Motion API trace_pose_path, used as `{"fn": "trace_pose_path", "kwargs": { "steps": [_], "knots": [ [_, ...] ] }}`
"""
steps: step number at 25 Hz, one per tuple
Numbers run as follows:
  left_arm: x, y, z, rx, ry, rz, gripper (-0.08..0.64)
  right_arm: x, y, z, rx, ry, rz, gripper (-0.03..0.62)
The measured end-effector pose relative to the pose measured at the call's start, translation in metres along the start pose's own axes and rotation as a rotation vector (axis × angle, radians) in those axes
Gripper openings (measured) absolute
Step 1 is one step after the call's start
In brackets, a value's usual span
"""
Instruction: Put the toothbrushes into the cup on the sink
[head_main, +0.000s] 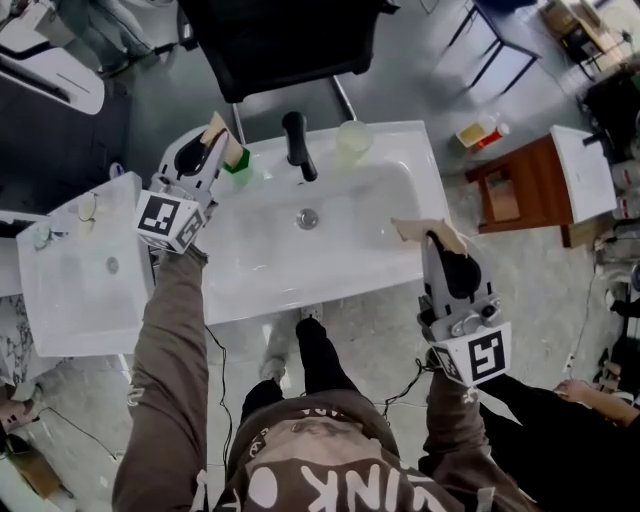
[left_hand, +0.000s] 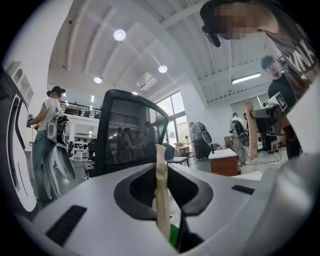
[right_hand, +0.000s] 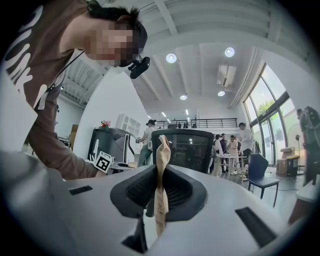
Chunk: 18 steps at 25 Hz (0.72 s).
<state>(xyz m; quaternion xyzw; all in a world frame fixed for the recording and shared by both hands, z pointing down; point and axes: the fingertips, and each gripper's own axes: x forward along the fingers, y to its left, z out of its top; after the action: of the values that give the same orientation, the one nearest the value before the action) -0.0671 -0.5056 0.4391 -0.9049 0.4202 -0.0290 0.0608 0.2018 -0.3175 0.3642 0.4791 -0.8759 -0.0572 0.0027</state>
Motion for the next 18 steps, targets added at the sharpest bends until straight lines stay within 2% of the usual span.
{"fn": "trace_pose_path", "kwargs": {
  "steps": [9, 18],
  "knots": [
    [0.001, -0.006, -0.046, -0.028, 0.053, 0.006, 0.054, 0.006, -0.004, -0.013, 0.012, 0.023, 0.01, 0.046],
    [0.0, -0.005, -0.066, -0.042, 0.043, 0.019, 0.054, 0.008, -0.002, -0.011, 0.012, 0.024, 0.009, 0.046]
  ]
}}
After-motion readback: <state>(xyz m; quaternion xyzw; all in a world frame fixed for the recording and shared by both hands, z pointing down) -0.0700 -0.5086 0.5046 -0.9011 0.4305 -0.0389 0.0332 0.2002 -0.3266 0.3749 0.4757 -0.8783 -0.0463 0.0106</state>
